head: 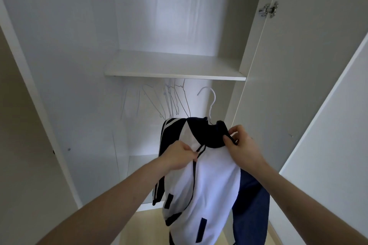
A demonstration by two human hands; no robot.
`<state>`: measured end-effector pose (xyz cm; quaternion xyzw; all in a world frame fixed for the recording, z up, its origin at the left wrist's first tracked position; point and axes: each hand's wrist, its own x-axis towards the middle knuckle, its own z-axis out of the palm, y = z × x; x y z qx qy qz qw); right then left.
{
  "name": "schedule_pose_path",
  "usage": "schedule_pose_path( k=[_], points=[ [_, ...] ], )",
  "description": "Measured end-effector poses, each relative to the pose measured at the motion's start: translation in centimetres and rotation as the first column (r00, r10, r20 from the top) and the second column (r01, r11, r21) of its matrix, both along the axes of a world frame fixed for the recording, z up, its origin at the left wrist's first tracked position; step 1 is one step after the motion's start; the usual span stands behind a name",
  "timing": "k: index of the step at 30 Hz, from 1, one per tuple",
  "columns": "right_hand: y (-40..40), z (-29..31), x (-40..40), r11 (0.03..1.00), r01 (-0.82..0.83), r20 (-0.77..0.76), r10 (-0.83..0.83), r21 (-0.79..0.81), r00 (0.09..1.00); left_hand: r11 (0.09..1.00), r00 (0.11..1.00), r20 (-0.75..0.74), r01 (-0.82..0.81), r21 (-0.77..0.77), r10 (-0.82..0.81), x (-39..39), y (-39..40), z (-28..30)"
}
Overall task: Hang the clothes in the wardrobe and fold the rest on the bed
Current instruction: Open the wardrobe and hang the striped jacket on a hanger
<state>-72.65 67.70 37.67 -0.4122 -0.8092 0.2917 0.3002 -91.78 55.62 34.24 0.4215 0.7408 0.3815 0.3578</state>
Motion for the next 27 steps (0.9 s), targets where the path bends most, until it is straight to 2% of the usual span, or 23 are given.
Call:
schedule_pose_path(
  k=[2,4,6,8,10,13,17,19,21,24,27],
  points=[
    [0.0,-0.2,-0.1,1.000,-0.009,0.014,0.009,-0.018,1.000,0.995,0.999,0.025,-0.024,0.096,0.022,0.3,0.5,1.1],
    [-0.1,0.0,-0.1,0.999,-0.014,0.018,0.014,-0.035,1.000,0.989,0.994,0.085,-0.080,0.124,0.070,0.1,0.9,1.7],
    [-0.3,0.5,-0.2,0.998,-0.027,0.003,0.027,-0.057,1.000,0.994,0.993,0.068,-0.101,0.042,0.098,-0.5,0.9,1.0],
    [-0.8,0.6,-0.4,0.995,-0.052,-0.001,0.052,-0.081,0.999,0.996,0.998,-0.030,-0.061,-0.058,0.059,-1.0,0.4,-0.2],
    [-1.1,0.1,-0.8,0.993,-0.075,0.035,0.079,-0.086,0.996,0.999,0.998,-0.037,-0.041,-0.002,0.041,-0.9,0.4,0.1],
    [-1.5,-0.4,-1.1,0.992,-0.078,0.045,0.083,-0.102,0.996,0.990,0.996,0.047,-0.085,0.115,0.080,-0.9,1.1,1.1],
    [-1.4,-0.6,-1.1,0.989,-0.077,0.009,0.079,-0.125,0.997,0.993,0.996,0.038,-0.080,0.084,0.077,-1.4,0.2,0.0],
    [-1.4,-0.9,-1.1,0.986,-0.096,0.004,0.097,-0.137,0.995,0.985,0.996,0.029,-0.086,0.149,0.083,-2.3,-0.1,0.1],
    [-1.5,-1.1,-1.2,0.983,-0.106,0.002,0.107,-0.152,0.994,0.963,0.989,-0.063,-0.113,0.245,0.132,-3.3,0.1,0.8],
    [-1.6,-1.0,-1.3,0.978,-0.125,-0.032,0.121,-0.170,0.992,0.930,0.922,-0.298,-0.140,0.339,0.248,-5.0,0.2,1.7],
    [-1.7,-0.4,-1.6,0.968,-0.185,-0.053,0.179,-0.168,0.982,0.969,0.823,-0.553,0.015,0.245,0.127,-6.9,0.8,1.7]
  ],
)
